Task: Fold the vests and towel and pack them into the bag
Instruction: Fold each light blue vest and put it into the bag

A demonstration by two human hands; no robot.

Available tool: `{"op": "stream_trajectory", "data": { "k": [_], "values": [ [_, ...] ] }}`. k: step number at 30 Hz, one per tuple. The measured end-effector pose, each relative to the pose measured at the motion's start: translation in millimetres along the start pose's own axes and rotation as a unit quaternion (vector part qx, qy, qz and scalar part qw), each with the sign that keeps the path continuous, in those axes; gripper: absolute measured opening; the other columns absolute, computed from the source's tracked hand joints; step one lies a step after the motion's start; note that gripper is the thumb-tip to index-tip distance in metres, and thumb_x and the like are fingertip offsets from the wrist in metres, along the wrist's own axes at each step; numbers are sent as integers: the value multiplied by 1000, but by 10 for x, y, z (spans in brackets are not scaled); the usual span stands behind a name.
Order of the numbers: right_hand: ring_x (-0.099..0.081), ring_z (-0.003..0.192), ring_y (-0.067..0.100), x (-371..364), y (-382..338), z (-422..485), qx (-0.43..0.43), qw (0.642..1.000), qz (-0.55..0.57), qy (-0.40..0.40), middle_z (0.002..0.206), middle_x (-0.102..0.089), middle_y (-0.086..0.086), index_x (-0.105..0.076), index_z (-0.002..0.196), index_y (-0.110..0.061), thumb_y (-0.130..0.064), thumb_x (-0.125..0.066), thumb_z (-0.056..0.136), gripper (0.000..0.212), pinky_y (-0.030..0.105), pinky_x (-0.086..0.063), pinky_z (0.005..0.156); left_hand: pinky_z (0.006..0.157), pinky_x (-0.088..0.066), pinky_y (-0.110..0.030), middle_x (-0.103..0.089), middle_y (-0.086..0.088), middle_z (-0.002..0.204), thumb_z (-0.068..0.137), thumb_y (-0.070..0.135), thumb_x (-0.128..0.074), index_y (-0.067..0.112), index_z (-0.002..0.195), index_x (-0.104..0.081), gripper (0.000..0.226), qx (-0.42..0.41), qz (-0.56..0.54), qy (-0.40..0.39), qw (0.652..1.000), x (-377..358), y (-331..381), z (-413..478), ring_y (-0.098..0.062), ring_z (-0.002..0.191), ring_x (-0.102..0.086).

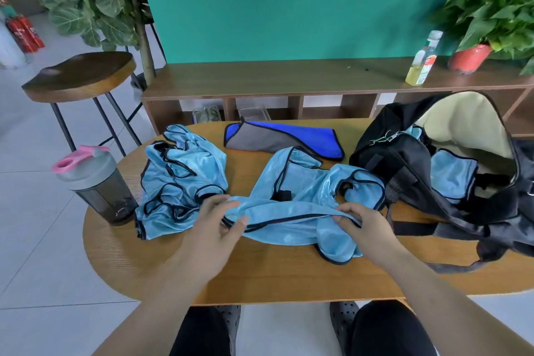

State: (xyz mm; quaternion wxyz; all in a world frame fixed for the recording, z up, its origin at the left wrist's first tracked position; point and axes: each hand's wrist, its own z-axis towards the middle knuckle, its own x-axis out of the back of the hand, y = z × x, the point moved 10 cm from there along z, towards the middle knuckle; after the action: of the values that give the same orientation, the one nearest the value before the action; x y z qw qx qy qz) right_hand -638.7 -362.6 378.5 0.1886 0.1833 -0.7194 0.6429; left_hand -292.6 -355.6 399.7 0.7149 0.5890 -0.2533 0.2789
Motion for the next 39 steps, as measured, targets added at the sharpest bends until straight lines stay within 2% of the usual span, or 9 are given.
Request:
{"op": "stream_trajectory", "data": {
  "k": [2, 8, 13, 16, 19, 25, 31, 35, 39],
  "values": [
    [-65, 97, -12, -5, 49, -39, 1, 999, 30, 13, 100, -71, -35, -72, 106, -38, -35, -76, 96, 10, 17, -52, 80, 78, -58, -32, -38, 31, 142, 96, 47, -70, 42, 142, -53, 48, -42, 96, -29, 994, -123, -44, -18, -1, 93, -66],
    [-72, 97, 9, 76, 60, -47, -8, 996, 82, -19, 100, -78, -8, -79, 102, -36, -32, -84, 89, 15, 31, -57, 89, 86, -59, -32, -52, 5, 124, 82, -11, -77, 16, 127, -69, 53, -75, 138, 38, 987, 10, -243, 14, -14, 99, -64],
    [-65, 113, -7, 279, 86, -7, 2, 995, 103, -4, 116, -74, -23, -78, 114, -41, -21, -80, 93, 29, 19, -49, 97, 76, -57, -33, -66, 12, 92, 101, 22, -64, 24, 116, -70, 16, -25, 63, 77, 995, 212, -303, 32, -7, 81, -64],
    [-66, 110, -7, 357, 118, 35, -8, 991, 128, 35, 116, -75, -21, -77, 115, -44, -17, -76, 96, 33, 22, -50, 96, 63, -44, -37, -56, 1, 72, 106, 49, -47, 27, 85, -60, 33, 25, 48, 114, 992, 327, -270, 55, -14, 69, -56],
    [-68, 106, -2, 473, 87, 76, -2, 984, 141, 113, 112, -75, -21, -77, 112, -44, -21, -74, 98, 27, 24, -55, 88, 68, -38, -39, -49, -1, 67, 109, 45, -46, 26, 67, -39, 46, 20, 53, 157, 986, 399, -108, 68, -21, 71, -49],
    [-63, 106, -10, 163, 110, 91, -6, 985, 120, 122, 112, -71, -24, -75, 112, -42, -26, -79, 95, 24, 19, -54, 88, 108, -44, -42, -67, 14, 119, 106, 38, -58, 20, 103, -74, 24, -60, 96, 140, 984, 28, -16, 106, -17, 124, -51],
    [-55, 113, -15, 27, 182, -4, 7, 991, 28, 133, 122, -64, -30, -66, 123, -45, -30, -76, 96, 32, 15, -45, 94, 82, -44, -14, -61, 18, 104, 100, 53, -59, 30, 109, -64, 25, 26, -48, 77, 996, -257, -187, 37, -2, 100, -59],
    [-57, 115, -12, 73, 180, -30, 1, 985, 49, 164, 120, -66, -30, -66, 126, -42, -26, -71, 100, 32, 20, -49, 98, 70, -42, -26, -60, 9, 81, 101, 54, -52, 27, 94, -62, 30, 66, -131, 108, 983, -135, -334, 7, -8, 77, -56],
    [-61, 112, -9, 130, 199, -49, 2, 977, 43, 211, 113, -70, -28, -69, 120, -41, -32, -71, 100, 23, 25, -52, 97, 74, -48, -30, -64, 9, 84, 107, 49, -47, 30, 103, -62, 25, 95, -138, 121, 978, -119, -409, -17, -8, 82, -60]
  ]
}}
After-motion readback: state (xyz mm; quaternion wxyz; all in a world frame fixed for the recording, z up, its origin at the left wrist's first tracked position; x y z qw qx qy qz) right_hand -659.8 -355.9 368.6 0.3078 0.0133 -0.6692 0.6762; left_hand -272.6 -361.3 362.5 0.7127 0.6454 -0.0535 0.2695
